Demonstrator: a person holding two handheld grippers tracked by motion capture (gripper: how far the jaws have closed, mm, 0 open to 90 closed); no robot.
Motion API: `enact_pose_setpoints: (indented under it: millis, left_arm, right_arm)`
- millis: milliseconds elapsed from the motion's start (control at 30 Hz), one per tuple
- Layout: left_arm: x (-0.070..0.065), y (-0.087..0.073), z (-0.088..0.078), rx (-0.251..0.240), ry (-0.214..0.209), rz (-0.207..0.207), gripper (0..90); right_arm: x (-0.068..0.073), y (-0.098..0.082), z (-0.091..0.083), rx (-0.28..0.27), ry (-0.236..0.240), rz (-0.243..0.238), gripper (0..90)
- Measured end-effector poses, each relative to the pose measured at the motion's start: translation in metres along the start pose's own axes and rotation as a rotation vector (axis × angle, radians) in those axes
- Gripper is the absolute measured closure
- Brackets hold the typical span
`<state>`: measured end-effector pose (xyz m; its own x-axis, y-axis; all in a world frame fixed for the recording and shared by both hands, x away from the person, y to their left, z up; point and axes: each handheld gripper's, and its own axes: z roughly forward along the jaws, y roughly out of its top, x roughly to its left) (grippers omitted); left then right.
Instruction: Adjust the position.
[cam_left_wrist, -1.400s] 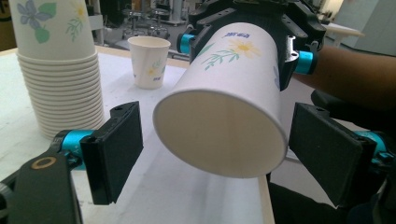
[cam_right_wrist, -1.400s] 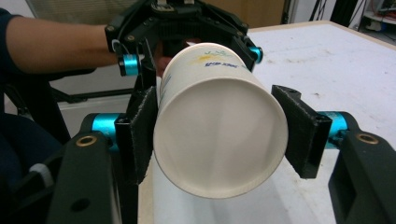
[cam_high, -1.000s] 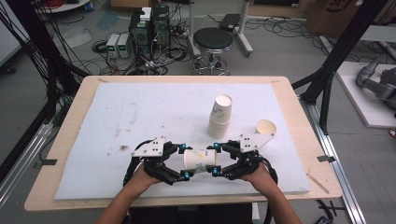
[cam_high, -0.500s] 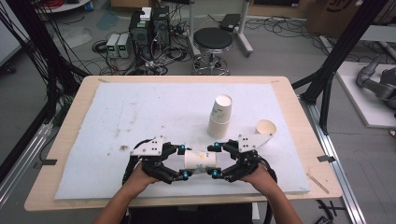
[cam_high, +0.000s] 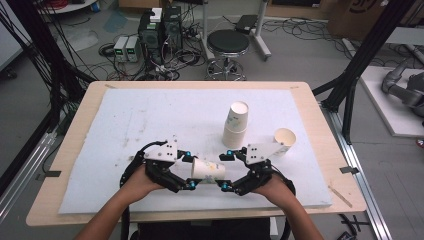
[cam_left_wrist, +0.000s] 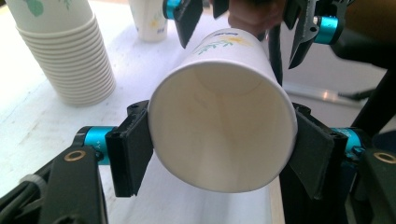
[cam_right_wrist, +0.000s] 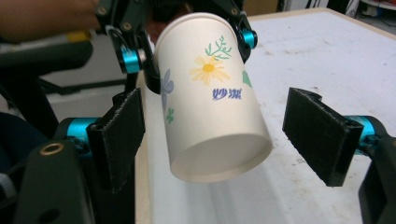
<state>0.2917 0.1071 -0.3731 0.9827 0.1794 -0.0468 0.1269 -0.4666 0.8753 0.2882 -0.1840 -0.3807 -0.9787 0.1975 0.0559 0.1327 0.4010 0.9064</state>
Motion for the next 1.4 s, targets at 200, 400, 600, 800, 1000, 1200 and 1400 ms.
enact_pose_setpoints:
  millis: [200, 400, 600, 800, 1000, 1200, 1400]
  left_arm:
    - [0.002, 0.012, -0.002, 0.105, 0.017, 0.027, 29.3]
    - [0.004, 0.020, -0.001, 0.218, 0.042, 0.052, 29.4]
    - [0.005, 0.029, -0.001, 0.306, 0.047, 0.075, 29.5]
    - [0.007, 0.037, 0.000, 0.375, 0.045, 0.091, 29.5]
    - [0.008, 0.042, 0.001, 0.429, 0.040, 0.086, 29.5]
    - [0.008, 0.050, 0.004, 0.484, 0.044, 0.106, 29.5]
    - [0.008, 0.053, 0.006, 0.515, 0.048, 0.114, 29.5]
  right_arm:
    - [0.000, 0.009, 0.008, 0.067, -0.016, -0.046, 21.6]
    - [0.001, 0.018, 0.018, 0.147, -0.041, -0.111, 21.6]
    - [0.001, 0.024, 0.029, 0.212, -0.042, -0.160, 21.7]
    - [0.001, 0.030, 0.034, 0.252, -0.052, -0.190, 21.7]
    - [0.003, 0.033, 0.039, 0.294, -0.050, -0.217, 21.9]
    - [0.005, 0.037, 0.048, 0.351, -0.056, -0.248, 21.9]
    - [0.005, 0.037, 0.053, 0.376, -0.061, -0.250, 21.9]
